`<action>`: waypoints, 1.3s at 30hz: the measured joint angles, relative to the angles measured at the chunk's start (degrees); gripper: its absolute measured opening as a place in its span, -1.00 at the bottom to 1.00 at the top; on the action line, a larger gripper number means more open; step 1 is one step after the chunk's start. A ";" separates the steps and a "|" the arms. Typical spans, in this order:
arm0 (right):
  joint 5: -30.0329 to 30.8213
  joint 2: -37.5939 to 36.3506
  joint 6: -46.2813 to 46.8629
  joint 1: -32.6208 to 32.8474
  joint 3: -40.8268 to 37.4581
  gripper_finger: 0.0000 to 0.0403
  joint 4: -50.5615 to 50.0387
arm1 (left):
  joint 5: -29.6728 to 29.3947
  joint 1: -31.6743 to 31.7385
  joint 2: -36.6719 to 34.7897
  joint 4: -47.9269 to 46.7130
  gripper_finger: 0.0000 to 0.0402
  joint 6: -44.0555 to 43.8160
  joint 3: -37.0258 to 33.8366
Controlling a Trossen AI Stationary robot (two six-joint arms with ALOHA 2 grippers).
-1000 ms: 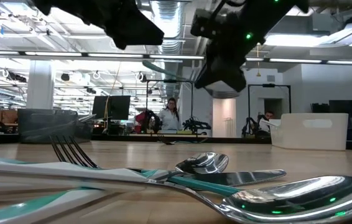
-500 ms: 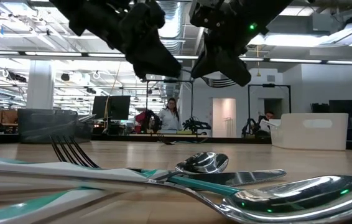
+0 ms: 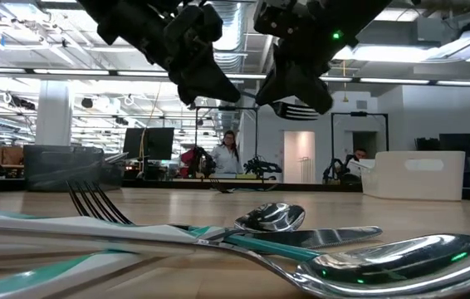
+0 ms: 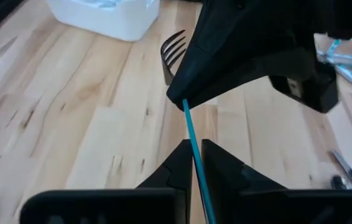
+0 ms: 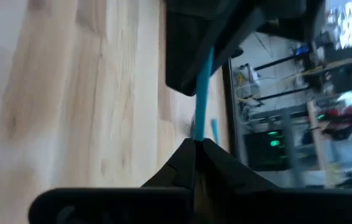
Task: Sort silverware by color (type)
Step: Put the blue fork into the left white bin
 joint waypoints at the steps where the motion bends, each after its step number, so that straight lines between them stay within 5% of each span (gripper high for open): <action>1: -0.38 0.00 1.91 -0.07 0.03 -0.79 0.08 | 0.00 -0.17 -0.51 -1.70 -0.92 0.07 0.12; 4: -1.40 -0.21 6.48 -0.11 0.17 -0.68 -0.27 | 0.96 -0.56 -4.09 -12.71 -0.94 1.86 0.74; 12: -2.52 -0.42 12.66 1.68 -0.02 -0.32 -0.83 | 8.19 -11.07 -12.85 -75.76 -0.92 4.20 16.10; 16: -3.14 -0.42 16.69 0.92 -0.02 -0.22 -0.57 | 18.62 -16.90 -13.18 -90.77 -0.92 -0.12 21.61; 19: -3.13 -0.40 17.97 -0.12 -0.02 -0.20 0.16 | 23.98 -20.00 -13.32 -89.74 -0.92 -1.94 22.32; 24: -6.56 -0.39 20.72 -1.24 -0.02 -0.20 1.37 | 23.28 -24.12 -10.26 -89.50 -0.91 -6.14 21.45; 33: -9.30 -0.39 30.38 0.50 -0.02 -0.15 -7.12 | 33.40 -28.94 -6.41 -89.70 -0.91 -6.23 10.55; 39: -10.38 -0.39 32.59 0.44 -0.02 -0.08 -8.98 | 28.57 -29.63 -6.27 -87.53 -0.89 -6.36 7.89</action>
